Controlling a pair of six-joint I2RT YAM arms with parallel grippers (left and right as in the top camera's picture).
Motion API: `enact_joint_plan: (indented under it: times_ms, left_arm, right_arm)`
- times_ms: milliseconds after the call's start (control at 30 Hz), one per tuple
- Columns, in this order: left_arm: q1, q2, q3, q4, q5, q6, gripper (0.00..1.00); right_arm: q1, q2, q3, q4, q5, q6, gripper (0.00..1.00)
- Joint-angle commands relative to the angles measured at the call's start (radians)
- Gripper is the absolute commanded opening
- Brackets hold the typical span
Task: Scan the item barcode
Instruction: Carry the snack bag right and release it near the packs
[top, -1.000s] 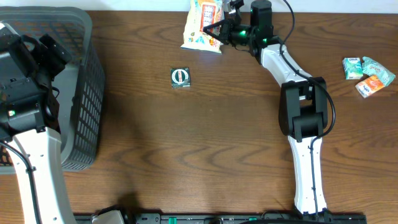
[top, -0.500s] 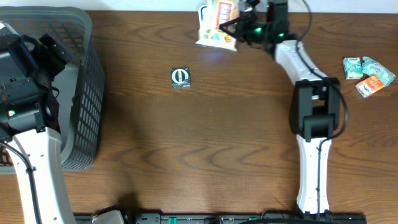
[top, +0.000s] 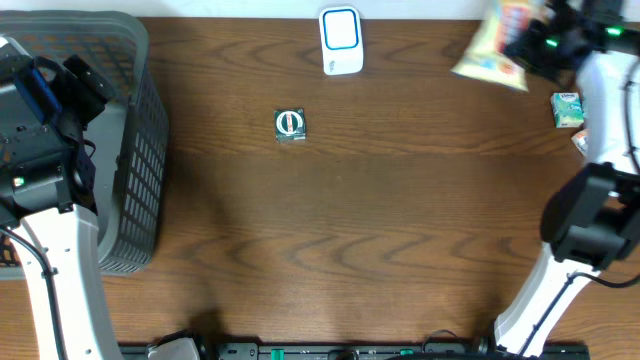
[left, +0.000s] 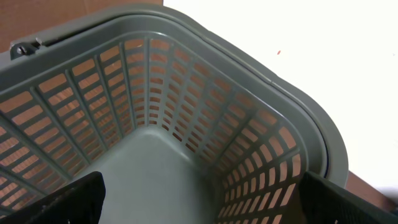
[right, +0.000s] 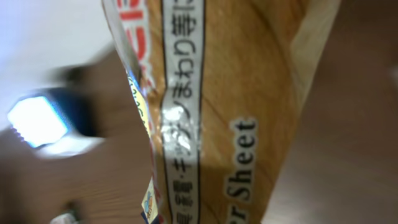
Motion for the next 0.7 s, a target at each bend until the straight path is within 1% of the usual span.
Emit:
enact_joint_plan:
  times_ms: [0,100,233,267,333,367,400,433,467,567,667]
  left_arm:
    - [0.005,0.004,0.016,0.000,-0.002,0.010,0.98]
    - [0.005,0.004,0.016,0.000,-0.002,0.010,0.98]
    - [0.005,0.004,0.016,0.000,-0.002,0.010,0.98]
    - [0.005,0.004,0.016,0.000,-0.002,0.010,0.98]
    - [0.005,0.004,0.016,0.000,-0.002,0.010,0.98]
    - [0.005,0.004,0.016,0.000,-0.002,0.010,0.98]
    - [0.005,0.004,0.016,0.000,-0.002,0.010,0.98]
    - [0.005,0.004,0.016,0.000,-0.002,0.010,0.98]
    - [0.005,0.004,0.016,0.000,-0.002,0.010,0.98]
    - [0.005,0.004,0.016,0.000,-0.002,0.010,0.98]
    - [0.005,0.004,0.016,0.000,-0.002,0.010,0.98]
  right_arm:
    - [-0.077,0.002,0.007,-0.045,0.220,-0.089,0.01]
    - [-0.135,0.008,-0.003,-0.048,0.281,-0.089,0.01]
    - [-0.190,0.029,-0.003,-0.032,0.283,-0.089,0.02]
    - [-0.201,0.033,-0.003,-0.030,0.283,-0.088,0.07]
    - [-0.215,0.044,-0.003,-0.029,0.283,-0.088,0.25]
    - [-0.221,0.051,-0.003,-0.029,0.282,-0.088,0.38]
    - [-0.225,0.059,-0.003,-0.030,0.282,-0.088,0.60]
    - [-0.227,0.065,-0.003,-0.030,0.281,-0.088,0.74]
    - [-0.229,0.071,-0.003,-0.031,0.275,-0.088,0.81]
    - [-0.222,0.090,-0.003,-0.047,0.255,-0.090,0.83]
    - [-0.212,0.087,-0.002,-0.054,0.204,-0.104,0.79]
